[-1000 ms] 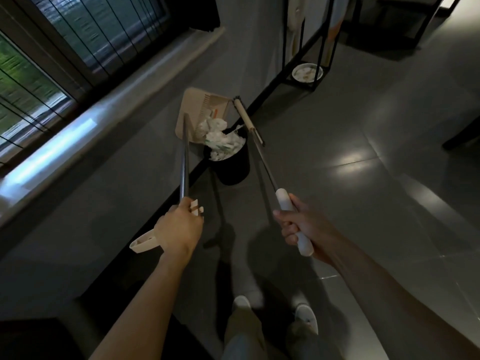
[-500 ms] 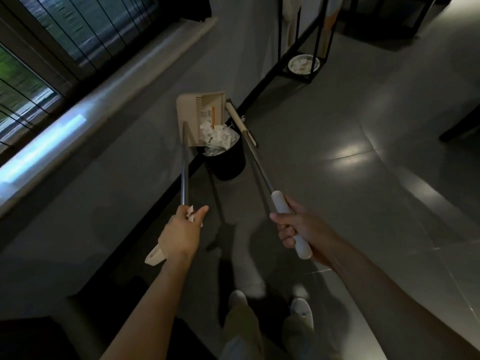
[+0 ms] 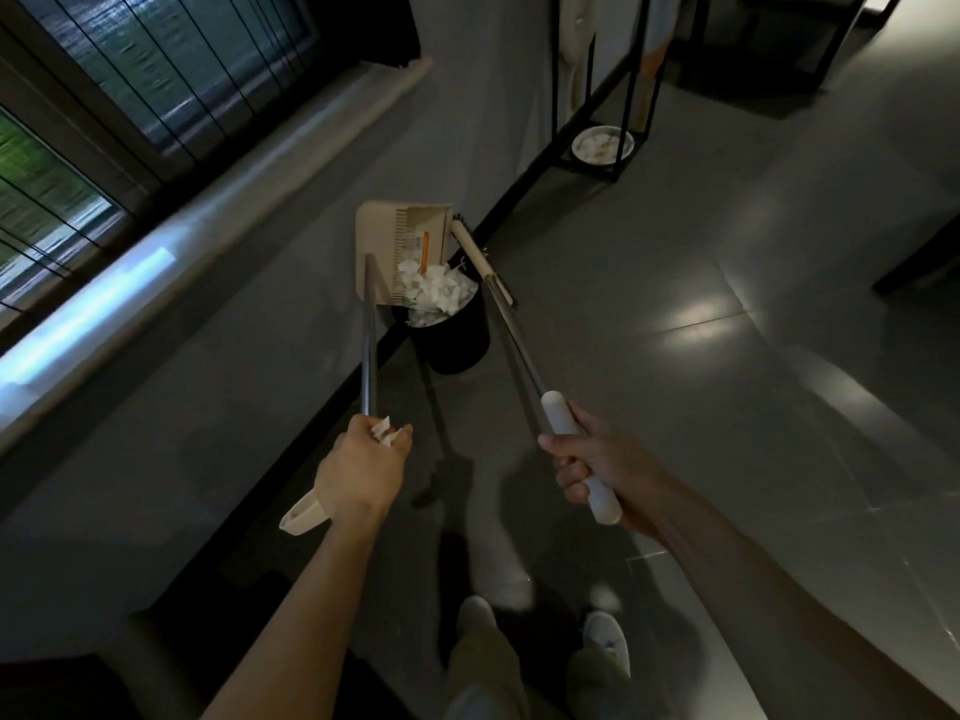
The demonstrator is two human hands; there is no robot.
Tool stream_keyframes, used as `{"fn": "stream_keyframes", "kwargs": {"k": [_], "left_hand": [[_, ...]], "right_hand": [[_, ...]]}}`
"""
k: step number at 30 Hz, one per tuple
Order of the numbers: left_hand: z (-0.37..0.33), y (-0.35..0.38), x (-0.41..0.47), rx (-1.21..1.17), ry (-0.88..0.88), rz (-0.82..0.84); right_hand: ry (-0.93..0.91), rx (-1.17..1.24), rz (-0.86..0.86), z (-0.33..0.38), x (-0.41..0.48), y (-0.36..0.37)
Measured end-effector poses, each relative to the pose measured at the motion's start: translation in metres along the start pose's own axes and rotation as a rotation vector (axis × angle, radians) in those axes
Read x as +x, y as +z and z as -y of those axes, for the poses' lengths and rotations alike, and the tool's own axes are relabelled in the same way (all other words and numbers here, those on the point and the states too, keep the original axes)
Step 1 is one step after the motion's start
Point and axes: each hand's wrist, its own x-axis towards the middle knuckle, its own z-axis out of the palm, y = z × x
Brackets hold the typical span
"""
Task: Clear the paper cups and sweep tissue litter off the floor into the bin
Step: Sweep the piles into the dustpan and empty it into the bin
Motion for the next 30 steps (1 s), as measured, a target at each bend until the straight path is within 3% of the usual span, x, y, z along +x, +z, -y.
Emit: {"fn": "stream_keyframes", "kwargs": {"k": [8,13,17,30], "left_hand": [[0.0,-0.029,-0.003,-0.008,0.05,-0.095],[0.012,-0.018,-0.026,0.064,0.112,-0.068],[0.018,-0.009,-0.036,0.174,0.072,-0.046],[0.012,-0.021,-0.049,0.161,0.075,-0.117]], "right_hand": [[-0.007,0.021,0.026,0.0,0.006,0.008],[-0.026,0.049,0.099,0.004,-0.002,0.006],[-0.012,0.083,0.094,0.003,-0.006,-0.003],[-0.065,0.118,0.108,0.017,-0.022,-0.013]]}}
